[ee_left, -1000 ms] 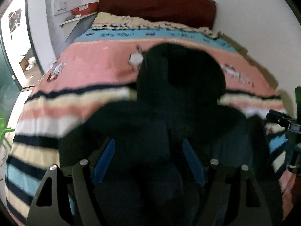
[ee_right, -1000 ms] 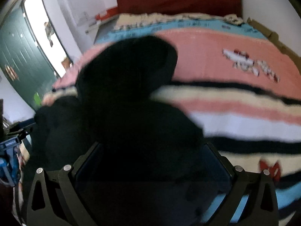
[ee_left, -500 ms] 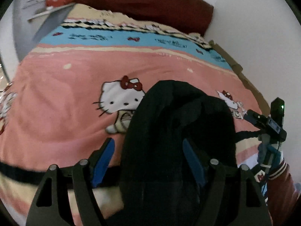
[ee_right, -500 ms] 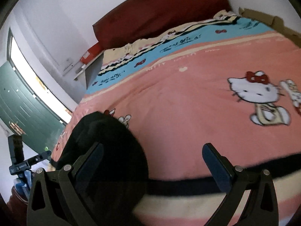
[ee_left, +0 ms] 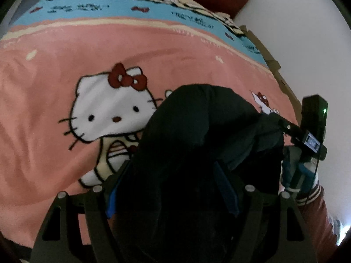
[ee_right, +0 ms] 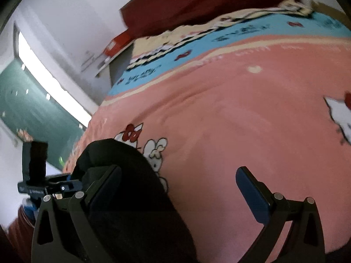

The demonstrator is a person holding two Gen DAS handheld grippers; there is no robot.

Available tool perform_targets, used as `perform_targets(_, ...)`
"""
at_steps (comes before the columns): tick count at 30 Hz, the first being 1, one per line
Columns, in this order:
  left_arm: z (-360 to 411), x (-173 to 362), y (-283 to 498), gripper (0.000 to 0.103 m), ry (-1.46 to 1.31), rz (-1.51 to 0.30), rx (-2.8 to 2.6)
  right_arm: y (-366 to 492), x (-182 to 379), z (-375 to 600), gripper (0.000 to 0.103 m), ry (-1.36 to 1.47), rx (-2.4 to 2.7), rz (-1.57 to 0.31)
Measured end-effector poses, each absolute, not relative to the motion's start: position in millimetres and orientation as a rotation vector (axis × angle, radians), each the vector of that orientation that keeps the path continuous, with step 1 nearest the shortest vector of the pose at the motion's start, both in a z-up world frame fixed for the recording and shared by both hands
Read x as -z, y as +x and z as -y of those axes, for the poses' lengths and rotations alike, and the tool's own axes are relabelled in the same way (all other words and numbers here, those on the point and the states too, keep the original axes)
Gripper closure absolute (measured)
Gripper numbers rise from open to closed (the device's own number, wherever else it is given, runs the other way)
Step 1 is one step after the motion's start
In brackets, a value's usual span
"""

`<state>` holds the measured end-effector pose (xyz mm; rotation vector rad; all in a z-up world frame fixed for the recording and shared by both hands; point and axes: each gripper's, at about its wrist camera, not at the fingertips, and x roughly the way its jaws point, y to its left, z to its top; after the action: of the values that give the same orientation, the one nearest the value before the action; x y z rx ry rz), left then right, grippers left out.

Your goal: Fold large clothes

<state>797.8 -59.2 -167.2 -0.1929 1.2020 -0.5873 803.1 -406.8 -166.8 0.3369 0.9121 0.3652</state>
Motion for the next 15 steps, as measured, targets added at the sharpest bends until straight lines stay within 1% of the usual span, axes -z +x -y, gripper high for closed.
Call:
perform_targets(2,58.9,168.3,800.3,0.03,-0.197,-1.209,0.593,806.2,166.8,395.1,0.0,0.304,-0.39,-0.926)
perform_targets(5,58.2,169.6,801.8,0.034,-0.178,-1.209,0.582,800.3,168.9,381.1,0.0,0.246,-0.438,-0.936)
perform_targets(7,56.4,171.2,803.4,0.053,-0.172,-1.206,0.572,789.4,174.1,372.0,0.001,0.191,-0.459,-0.948)
perform_targets(9,51.3,171.9,807.0,0.064,-0.2,-1.206,0.561,775.6,180.7,362.7,0.001,0.114,-0.475,-0.96)
perform_targets(10,48.9,171.7,808.6,0.068,-0.217,-1.205,0.56,768.1,186.0,356.8,0.001,0.077,-0.488,-0.969)
perform_targets(14,46.2,168.3,810.5,0.078,-0.222,-1.187,0.552,739.7,209.5,341.8,0.001,0.0,-0.546,-1.019)
perform_targets(15,45.5,167.7,811.3,0.082,-0.219,-1.181,0.544,733.3,217.8,338.6,0.0,-0.028,-0.556,-1.044)
